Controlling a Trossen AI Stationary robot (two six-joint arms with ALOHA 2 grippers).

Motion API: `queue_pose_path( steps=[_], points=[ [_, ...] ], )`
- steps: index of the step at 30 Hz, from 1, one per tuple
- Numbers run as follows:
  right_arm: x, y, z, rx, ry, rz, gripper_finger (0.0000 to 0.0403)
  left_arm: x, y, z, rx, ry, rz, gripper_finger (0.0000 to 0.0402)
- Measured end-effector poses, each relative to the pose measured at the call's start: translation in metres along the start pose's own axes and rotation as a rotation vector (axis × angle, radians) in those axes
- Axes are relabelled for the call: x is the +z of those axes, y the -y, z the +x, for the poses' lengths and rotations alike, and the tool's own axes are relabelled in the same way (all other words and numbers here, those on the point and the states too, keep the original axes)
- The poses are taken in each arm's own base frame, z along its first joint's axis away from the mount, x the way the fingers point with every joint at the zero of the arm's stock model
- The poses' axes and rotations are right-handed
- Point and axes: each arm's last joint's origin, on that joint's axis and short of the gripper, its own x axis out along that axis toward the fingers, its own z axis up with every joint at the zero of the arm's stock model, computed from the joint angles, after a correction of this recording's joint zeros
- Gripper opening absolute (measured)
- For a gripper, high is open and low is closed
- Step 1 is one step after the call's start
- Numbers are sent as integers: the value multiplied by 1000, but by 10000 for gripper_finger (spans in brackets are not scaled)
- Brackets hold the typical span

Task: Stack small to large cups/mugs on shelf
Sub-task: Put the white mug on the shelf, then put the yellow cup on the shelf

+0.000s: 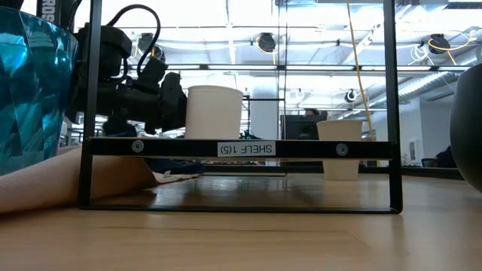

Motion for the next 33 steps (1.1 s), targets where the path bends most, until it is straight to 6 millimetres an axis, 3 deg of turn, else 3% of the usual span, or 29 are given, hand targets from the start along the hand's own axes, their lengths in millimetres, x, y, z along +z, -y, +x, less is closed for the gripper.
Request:
queue_pose_path(
  steps=[15, 21, 28, 33],
  points=[
    [0, 0, 0, 2, -3, 1, 59, 1, -1, -1, -15, -52, 42, 209],
    [-1, -1, 0, 8, -14, 3, 59, 5, -10, -21, -9, -94, 50, 209],
    [-1, -1, 0, 8, -14, 3, 59, 23, -12, -41, -40, -15, 5, 209],
    [-1, 0, 0, 3, -11, -10, 59, 49, -2, -52, -170, 106, 7, 209]
  ],
)
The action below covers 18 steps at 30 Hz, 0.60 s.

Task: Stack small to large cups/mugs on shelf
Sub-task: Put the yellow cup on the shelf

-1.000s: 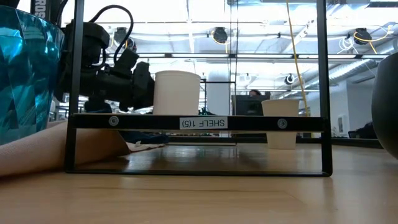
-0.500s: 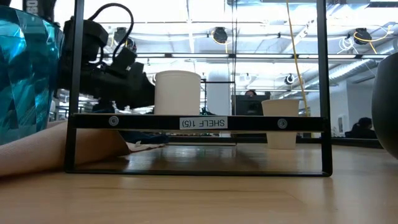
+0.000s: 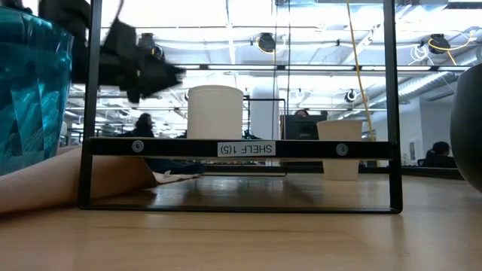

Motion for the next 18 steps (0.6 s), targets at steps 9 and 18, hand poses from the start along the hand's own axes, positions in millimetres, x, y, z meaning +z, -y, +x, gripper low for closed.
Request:
queue_pose_path(
  steps=[9, 18],
  points=[
    [-4, 3, -14, -191, -145, 103, 59, 46, 17, -30, -217, 104, -5, 209],
    [13, -13, -64, -310, -107, 168, 59, 114, 13, -80, -179, -243, 21, 209]
  ],
)
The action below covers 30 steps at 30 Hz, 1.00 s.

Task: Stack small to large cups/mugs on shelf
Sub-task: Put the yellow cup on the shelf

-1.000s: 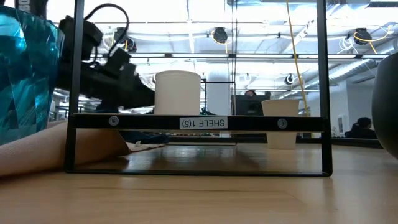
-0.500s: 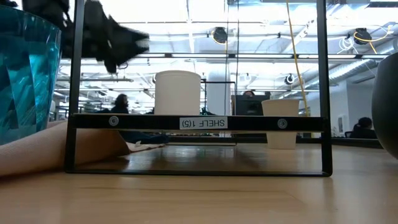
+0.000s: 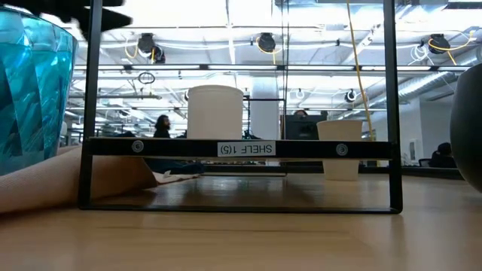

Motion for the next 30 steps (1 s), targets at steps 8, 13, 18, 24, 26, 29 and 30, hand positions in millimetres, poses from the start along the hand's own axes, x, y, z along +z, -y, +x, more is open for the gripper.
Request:
queue_pose_path(
  steps=[8, 13, 18, 24, 26, 29, 30],
  points=[
    [-5, -10, -37, -34, -41, 113, 59, -12, -6, -35, -20, -59, -36, 209],
    [-26, -26, -40, -103, -100, 112, 59, -18, -7, -41, 3, -92, -36, 209],
    [-64, -41, -42, -201, -120, 157, 59, -18, -5, -42, -16, -87, -44, 209],
    [-96, -56, -33, -233, 66, 186, 59, -14, -5, -42, -9, -50, -56, 209],
    [-103, -61, -27, -253, 144, 160, 59, -14, -5, -42, -11, -46, -58, 209],
    [-114, -68, -19, -292, 233, 95, 59, -14, -4, -41, -9, -48, -63, 209],
    [-117, -70, -17, -306, 256, 74, 59, -14, -4, -41, -7, -49, -63, 209]
  ],
)
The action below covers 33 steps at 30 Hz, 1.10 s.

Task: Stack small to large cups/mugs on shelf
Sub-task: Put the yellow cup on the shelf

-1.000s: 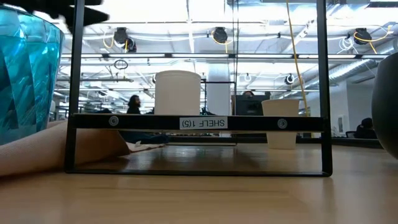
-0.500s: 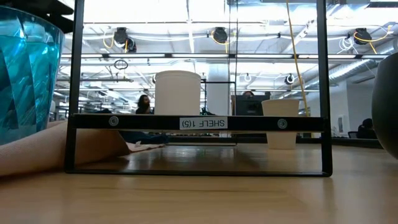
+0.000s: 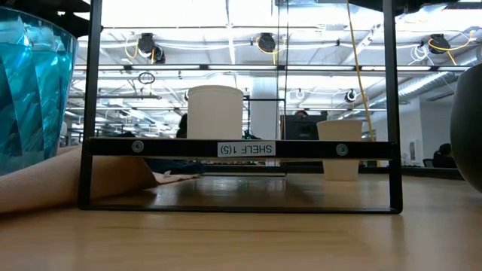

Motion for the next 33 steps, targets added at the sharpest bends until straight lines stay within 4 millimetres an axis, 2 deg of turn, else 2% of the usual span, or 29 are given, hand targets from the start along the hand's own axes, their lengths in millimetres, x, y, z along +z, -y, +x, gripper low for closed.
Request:
queue_pose_path(
  steps=[4, 16, 26, 33],
  points=[
    [-9, -3, -1, -30, 60, -38, 59, 0, 0, 1, 5, -1, 2, 209],
    [-7, 0, -1, -46, 67, 1, 59, 0, 0, 1, 5, -2, 8, 209],
    [-6, 6, 2, -96, 77, -22, 82, 0, 0, 1, 3, 1, -2, 209],
    [-6, 6, 2, -94, 76, -7, 82, 2, 9, 0, -246, -58, -230, 209]
  ],
)
